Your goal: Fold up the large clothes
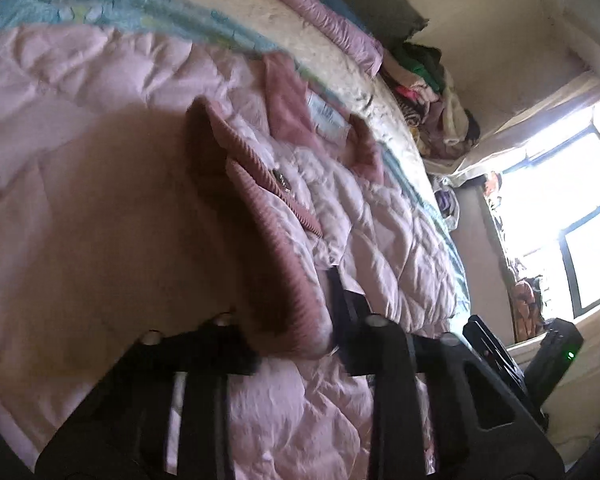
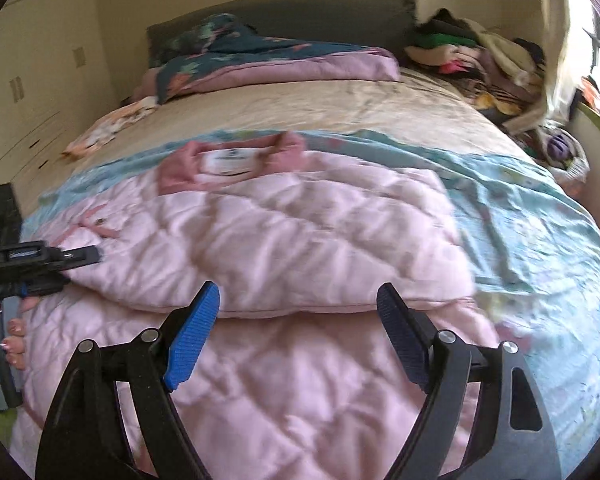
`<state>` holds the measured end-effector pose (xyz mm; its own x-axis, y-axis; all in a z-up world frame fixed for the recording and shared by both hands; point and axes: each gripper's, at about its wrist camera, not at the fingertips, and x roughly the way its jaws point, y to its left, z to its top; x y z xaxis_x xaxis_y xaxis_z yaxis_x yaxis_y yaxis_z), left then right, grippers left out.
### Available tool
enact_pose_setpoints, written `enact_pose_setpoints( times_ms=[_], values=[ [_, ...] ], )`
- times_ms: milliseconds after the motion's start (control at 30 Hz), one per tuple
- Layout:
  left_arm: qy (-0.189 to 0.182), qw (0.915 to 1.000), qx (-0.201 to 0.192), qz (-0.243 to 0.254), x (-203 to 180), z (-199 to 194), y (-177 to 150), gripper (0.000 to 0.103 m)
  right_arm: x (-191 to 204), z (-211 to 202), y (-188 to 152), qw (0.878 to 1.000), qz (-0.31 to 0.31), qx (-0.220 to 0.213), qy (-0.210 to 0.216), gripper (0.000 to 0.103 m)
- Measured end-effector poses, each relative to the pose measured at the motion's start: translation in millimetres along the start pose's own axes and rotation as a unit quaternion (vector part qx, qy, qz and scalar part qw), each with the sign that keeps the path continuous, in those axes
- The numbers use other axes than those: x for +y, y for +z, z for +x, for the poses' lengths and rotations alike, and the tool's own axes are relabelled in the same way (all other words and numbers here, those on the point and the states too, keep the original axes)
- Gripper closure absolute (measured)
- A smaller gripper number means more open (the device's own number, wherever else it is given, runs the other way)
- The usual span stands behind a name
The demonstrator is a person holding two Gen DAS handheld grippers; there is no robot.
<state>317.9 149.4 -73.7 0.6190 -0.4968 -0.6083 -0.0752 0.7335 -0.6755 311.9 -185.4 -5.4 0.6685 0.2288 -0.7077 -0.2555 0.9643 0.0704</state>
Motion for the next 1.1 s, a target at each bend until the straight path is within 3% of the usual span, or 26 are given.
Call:
enact_pose_setpoints(
  times_ms=[200, 333, 600, 733, 1000, 1100],
  values=[
    [0.019, 0.9971, -0.055, 0.049, -15, -35, 17, 0.090, -27, -2, 14, 0.999, 0.024, -0.016, -0.018, 0.023],
    [0.036, 0.9979, -0.038, 0.038, -1, -29, 13, 0.089, -35, 24, 24, 0.999, 0.031, 0.024, -0.036, 0.023],
    [0.086, 0.9938, -0.027, 0.066, 3, -19, 5, 0.081, -33, 63, 35, 0.997, 0.033, 0.061, -0.021, 0.023],
    [0.095, 0.9931, -0.020, 0.067, 3, -13, 2, 0.078, -33, 91, 26, 0.993, 0.026, 0.108, -0.049, 0.022],
    [0.101, 0.9923, -0.013, 0.071, 6, -7, 0, 0.074, -42, 109, 12, 0.992, 0.046, 0.111, -0.048, 0.016],
    [0.109, 0.9913, -0.013, 0.073, 4, -7, 0, 0.067, -40, 110, 10, 0.992, 0.041, 0.108, -0.054, 0.016]
  ],
)
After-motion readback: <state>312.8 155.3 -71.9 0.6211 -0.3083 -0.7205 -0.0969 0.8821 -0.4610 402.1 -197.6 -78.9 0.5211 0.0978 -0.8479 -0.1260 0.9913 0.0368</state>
